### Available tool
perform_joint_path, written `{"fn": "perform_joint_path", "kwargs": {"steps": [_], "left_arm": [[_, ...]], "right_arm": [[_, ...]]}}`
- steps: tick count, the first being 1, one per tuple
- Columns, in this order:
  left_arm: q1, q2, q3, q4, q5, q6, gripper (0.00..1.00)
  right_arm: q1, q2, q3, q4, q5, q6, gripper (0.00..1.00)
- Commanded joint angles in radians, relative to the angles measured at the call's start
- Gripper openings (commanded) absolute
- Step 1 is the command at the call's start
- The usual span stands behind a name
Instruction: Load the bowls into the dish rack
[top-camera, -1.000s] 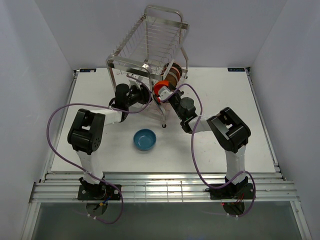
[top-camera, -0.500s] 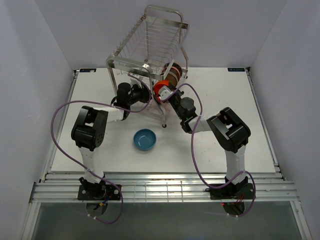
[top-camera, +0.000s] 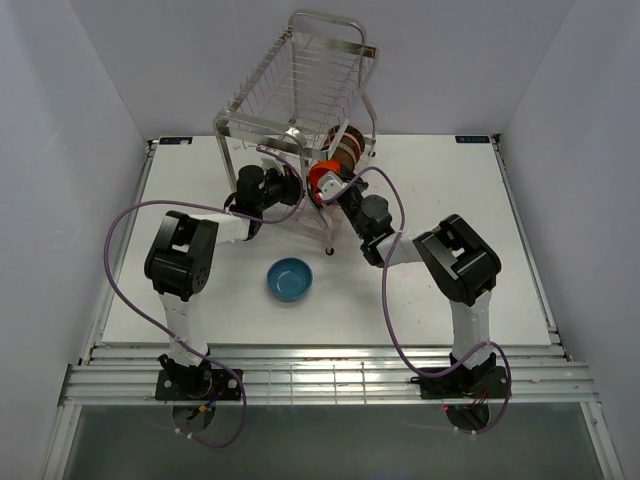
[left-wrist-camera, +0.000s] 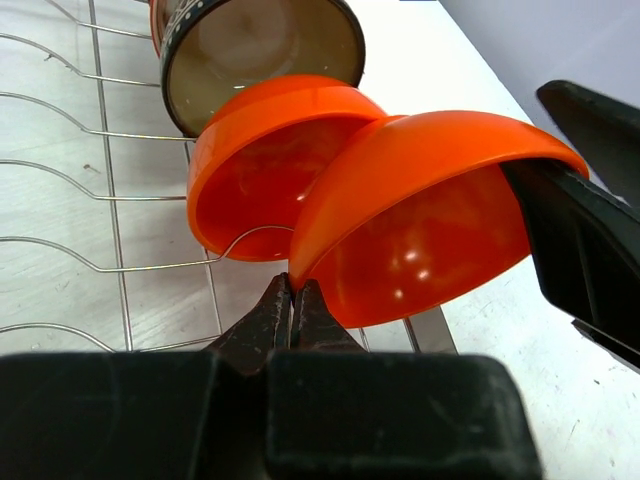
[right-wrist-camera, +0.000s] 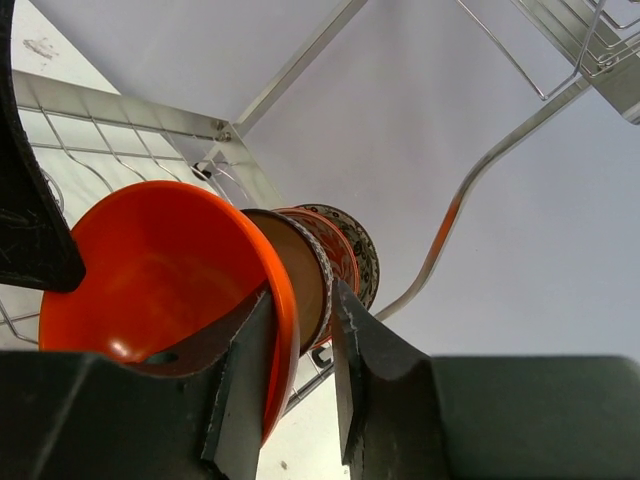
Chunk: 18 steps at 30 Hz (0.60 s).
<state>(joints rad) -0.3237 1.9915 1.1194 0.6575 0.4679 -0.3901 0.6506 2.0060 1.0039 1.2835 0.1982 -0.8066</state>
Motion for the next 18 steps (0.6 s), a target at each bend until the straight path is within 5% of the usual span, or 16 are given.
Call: {"fn": "perform_joint_path", "kwargs": {"steps": [1,5,12,18], "left_arm": [[-0.002,-0.022,0.019,0.021,-0.021,-0.03,0.0],[-0.002,-0.028,0.017,0.007,-0.048,-0.043,0.0],[-0.002,-0.037,0.013,-0.002,-0.084,-0.013,0.0],[-0.002,-0.043,0.005,-0.009,-0.1,0.008,0.0]], "right_arm": [[-0.017,-0.012,-0.008,0.478,0.043,0.003,0.34],[-0.019,-0.021,-0.019,0.476,0.04,0.0,0.38],[-0.019,-0.05,-0.056,0.476,0.03,0.0,0.65],[-0.019,-0.081,-0.088,0.465,0.027,0.007,0.76]]}}
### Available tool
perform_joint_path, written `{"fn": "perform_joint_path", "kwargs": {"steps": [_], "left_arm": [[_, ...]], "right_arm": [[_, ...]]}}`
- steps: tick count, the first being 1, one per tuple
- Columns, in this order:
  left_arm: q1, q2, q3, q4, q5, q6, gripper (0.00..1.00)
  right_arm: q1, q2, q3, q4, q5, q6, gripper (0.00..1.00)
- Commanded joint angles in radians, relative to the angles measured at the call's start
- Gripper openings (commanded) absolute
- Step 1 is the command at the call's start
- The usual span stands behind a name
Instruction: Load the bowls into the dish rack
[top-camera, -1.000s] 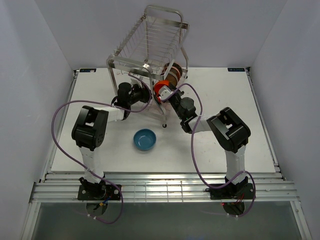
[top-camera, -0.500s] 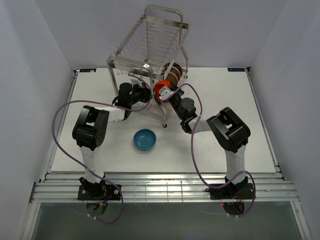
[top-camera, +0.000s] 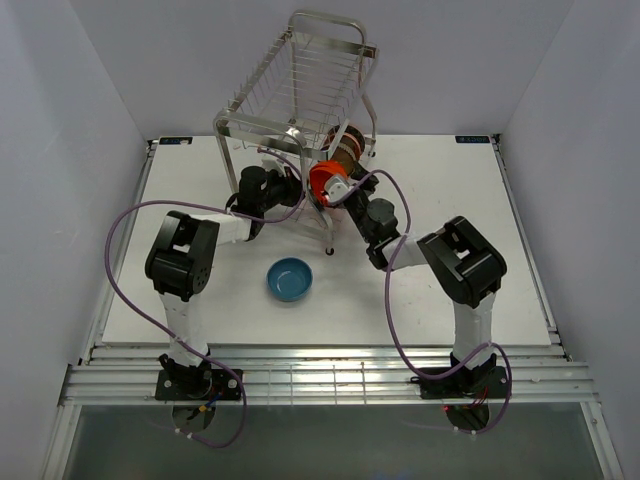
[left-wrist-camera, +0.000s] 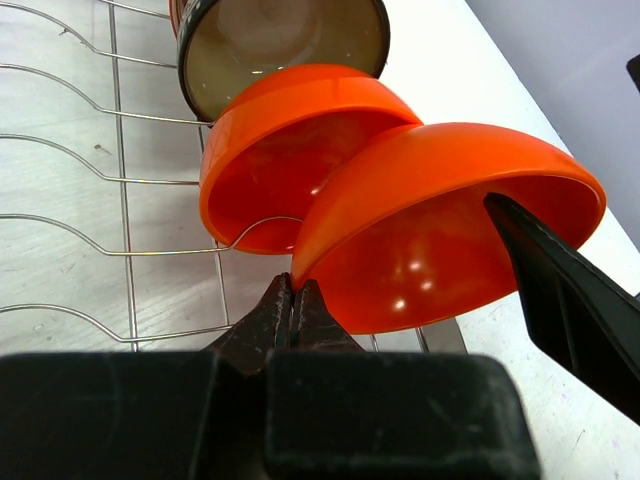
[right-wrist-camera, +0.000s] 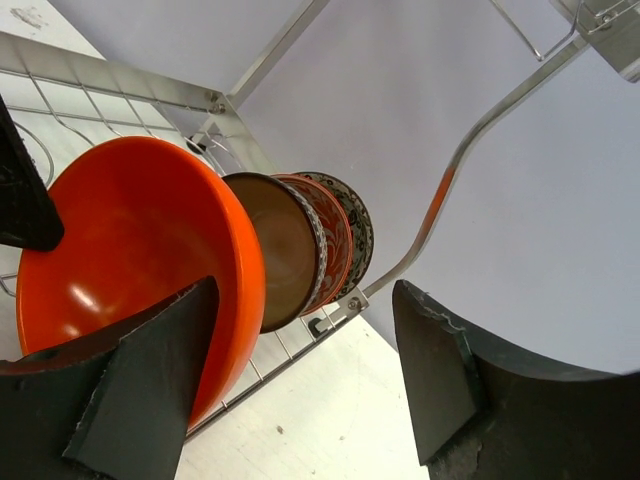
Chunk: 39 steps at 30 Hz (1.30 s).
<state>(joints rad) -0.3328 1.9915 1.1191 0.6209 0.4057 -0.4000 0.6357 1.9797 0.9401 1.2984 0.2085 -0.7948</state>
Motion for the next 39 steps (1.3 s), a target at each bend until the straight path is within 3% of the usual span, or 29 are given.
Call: {"fn": "perform_joint_path", "kwargs": {"steps": [1,15,17,18,21,29,35,39], "left_arm": [[0.008,-0.045,0.005,0.027,-0.039,0.02,0.0],[0.009,-0.062,0.005,-0.01,-0.076,0.013,0.0],[0.009,-0.066,0.001,-0.012,-0.077,0.015,0.0],[0.009,-0.066,-0.001,-0.013,-0.077,0.016,0.0],[0.011,-0.069,-0.015,0.0,-0.065,0.02,0.0],[0.012,-0.059,-0.035,0.074,-0.077,0.081,0.0],[0.012,-0.076,-0.061,0.085,-0.061,0.09,0.0],[0.012,-0.089,-0.084,0.111,-0.035,0.093,0.0]], "right_arm": [[-0.005,-0.058,-0.026,0.45,0.019,-0.004,0.76],[-0.005,-0.117,-0.095,0.426,-0.009,0.005,0.84],[-0.005,-0.134,-0.104,0.411,-0.011,0.009,0.79],[-0.005,-0.143,-0.109,0.395,-0.014,0.02,0.71],[-0.007,-0.183,-0.11,0.29,-0.003,0.055,0.67],[-0.025,-0.304,-0.093,-0.081,-0.024,0.166,0.71],[-0.065,-0.412,-0.092,-0.345,-0.2,0.235,0.8],[-0.136,-0.43,0.078,-0.768,-0.388,0.336,0.9]]}}
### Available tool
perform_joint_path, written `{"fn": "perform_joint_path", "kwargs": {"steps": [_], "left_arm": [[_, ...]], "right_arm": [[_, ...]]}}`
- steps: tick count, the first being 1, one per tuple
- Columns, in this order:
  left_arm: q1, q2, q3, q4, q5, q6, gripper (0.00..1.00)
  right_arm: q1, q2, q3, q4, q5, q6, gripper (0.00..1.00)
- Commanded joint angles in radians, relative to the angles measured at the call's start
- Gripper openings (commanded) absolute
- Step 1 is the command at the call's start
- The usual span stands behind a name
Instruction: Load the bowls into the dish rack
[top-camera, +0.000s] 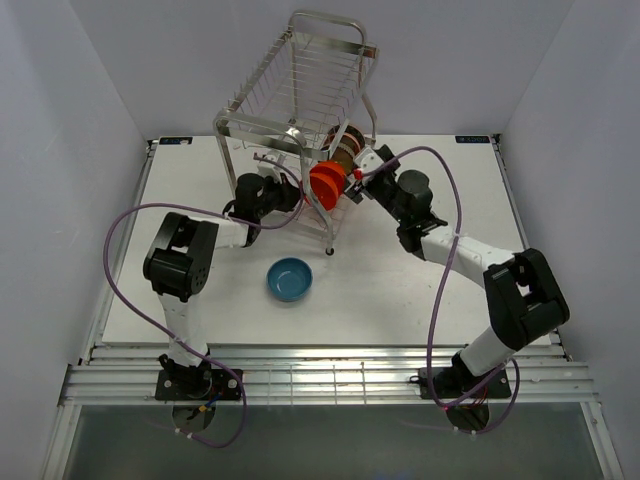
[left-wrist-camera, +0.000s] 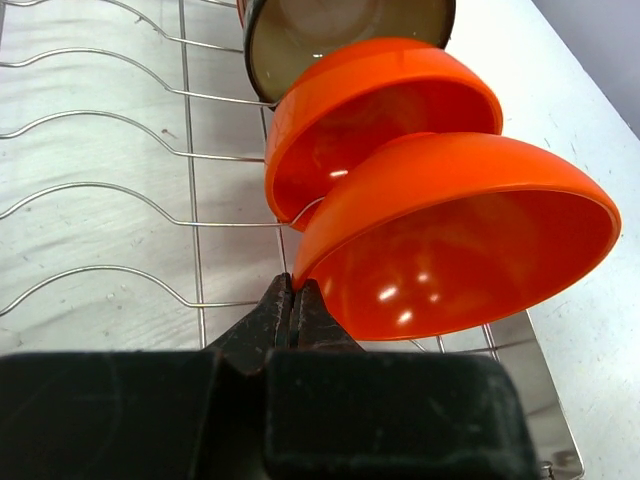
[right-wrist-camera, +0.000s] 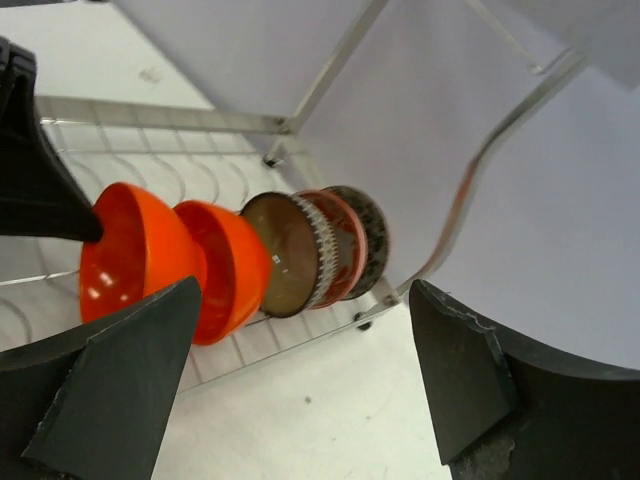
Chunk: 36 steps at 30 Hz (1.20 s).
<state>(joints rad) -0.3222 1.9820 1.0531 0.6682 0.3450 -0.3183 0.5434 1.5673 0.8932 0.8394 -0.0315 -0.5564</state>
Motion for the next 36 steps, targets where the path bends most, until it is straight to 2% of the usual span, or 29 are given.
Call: {"fn": "perform_joint_path", "kwargs": {"steps": [1,2,3,5,8,12,14,16,24,28,36], "left_arm": [[0.002,-0.081,-0.025,0.08,0.04,0.01,0.0],[0.002,-0.084,-0.025,0.09,0.042,0.01,0.0],[0.002,-0.086,-0.034,0.099,0.045,0.008,0.0],[0.002,-0.094,-0.042,0.129,0.063,0.002,0.0],[0.002,-0.104,-0.054,0.171,0.119,-0.01,0.0],[0.002,-0.11,-0.054,0.185,0.143,-0.016,0.0],[0.002,-0.118,-0.054,0.191,0.155,-0.004,0.0],[0.003,-0.124,-0.054,0.198,0.169,-0.004,0.0],[0.003,-0.137,-0.065,0.206,0.198,-0.015,0.0],[0.003,-0.143,-0.065,0.206,0.218,-0.031,0.0],[0.003,-0.143,-0.064,0.209,0.221,-0.045,0.0]], "right_arm": [[-0.074,-0.012,0.162,-0.376,-0.215,0.122,0.91],[-0.088,-0.006,0.193,-0.434,-0.215,0.122,0.94],[-0.103,0.002,0.219,-0.483,-0.294,0.139,0.96],[-0.137,0.019,0.282,-0.583,-0.367,0.177,0.94],[-0.174,0.069,0.403,-0.753,-0.493,0.22,0.97],[-0.192,0.175,0.573,-0.976,-0.64,0.251,0.97],[-0.2,0.209,0.656,-1.069,-0.698,0.271,0.93],[-0.206,0.241,0.688,-1.097,-0.719,0.286,0.9],[-0.209,0.341,0.806,-1.158,-0.807,0.342,0.9],[-0.207,0.416,0.929,-1.292,-0.892,0.354,0.92],[-0.197,0.424,0.921,-1.318,-0.878,0.357,0.9]]}}
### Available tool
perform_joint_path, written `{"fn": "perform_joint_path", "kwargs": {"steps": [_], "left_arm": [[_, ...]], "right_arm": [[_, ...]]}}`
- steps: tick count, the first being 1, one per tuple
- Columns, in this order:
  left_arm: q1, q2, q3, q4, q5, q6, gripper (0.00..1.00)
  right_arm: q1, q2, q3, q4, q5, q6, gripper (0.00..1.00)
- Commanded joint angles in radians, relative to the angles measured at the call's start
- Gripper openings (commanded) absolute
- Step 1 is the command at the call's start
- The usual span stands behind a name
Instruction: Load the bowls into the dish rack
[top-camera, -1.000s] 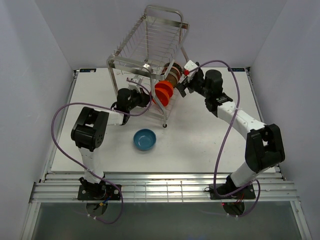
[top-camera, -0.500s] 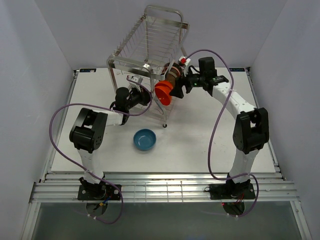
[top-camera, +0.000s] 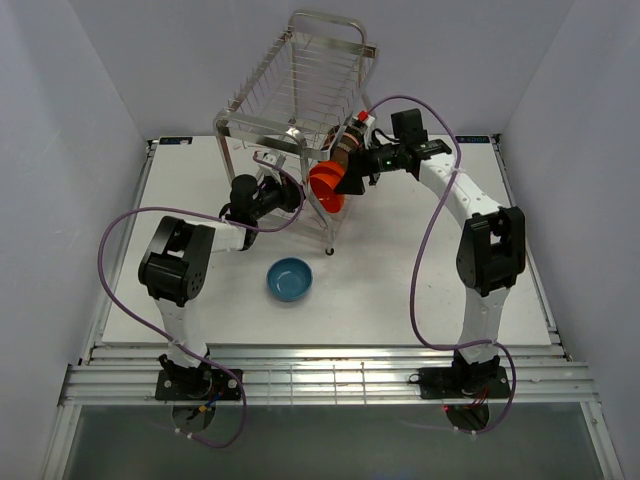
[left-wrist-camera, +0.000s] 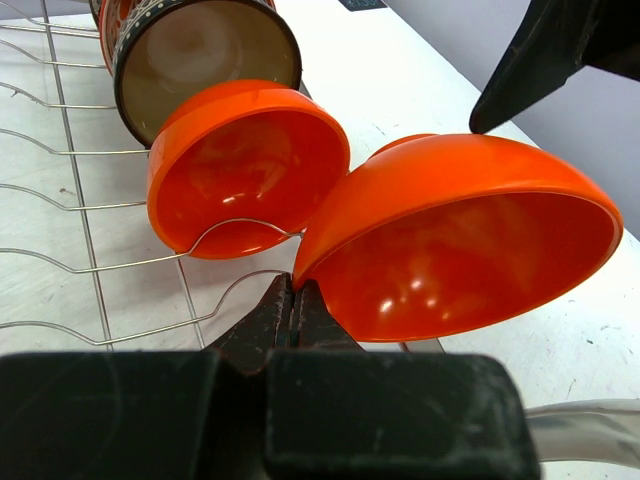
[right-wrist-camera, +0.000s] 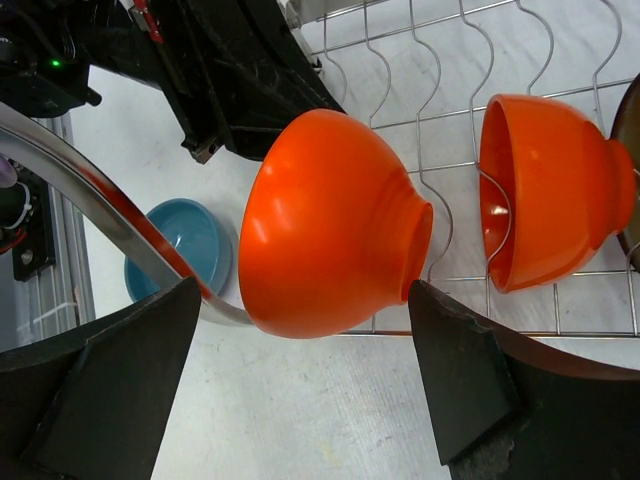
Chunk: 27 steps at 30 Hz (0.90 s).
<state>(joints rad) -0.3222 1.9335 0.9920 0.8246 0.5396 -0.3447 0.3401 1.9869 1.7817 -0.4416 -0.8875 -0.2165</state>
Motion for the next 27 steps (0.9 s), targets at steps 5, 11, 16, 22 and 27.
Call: {"fn": "perform_joint_path", "kwargs": {"steps": [5,11,16,22,27], "left_arm": [[0.002,-0.094,0.002,0.053,0.025,-0.023,0.0],[0.003,-0.094,0.002,0.053,0.03,-0.031,0.0],[0.003,-0.096,0.002,0.051,0.037,-0.036,0.0],[0.003,-0.094,0.007,0.039,0.028,-0.033,0.0],[0.003,-0.09,0.017,0.013,0.013,-0.034,0.0]], "right_arm": [[0.022,0.027,0.062,-0.068,-0.005,0.019,0.9],[0.022,0.056,0.074,-0.074,0.001,0.035,0.9],[0.022,0.079,0.096,-0.075,0.001,0.043,0.9],[0.023,0.081,0.102,-0.083,-0.014,0.028,0.84],[0.022,0.075,0.107,-0.103,0.001,0.0,0.53]]}}
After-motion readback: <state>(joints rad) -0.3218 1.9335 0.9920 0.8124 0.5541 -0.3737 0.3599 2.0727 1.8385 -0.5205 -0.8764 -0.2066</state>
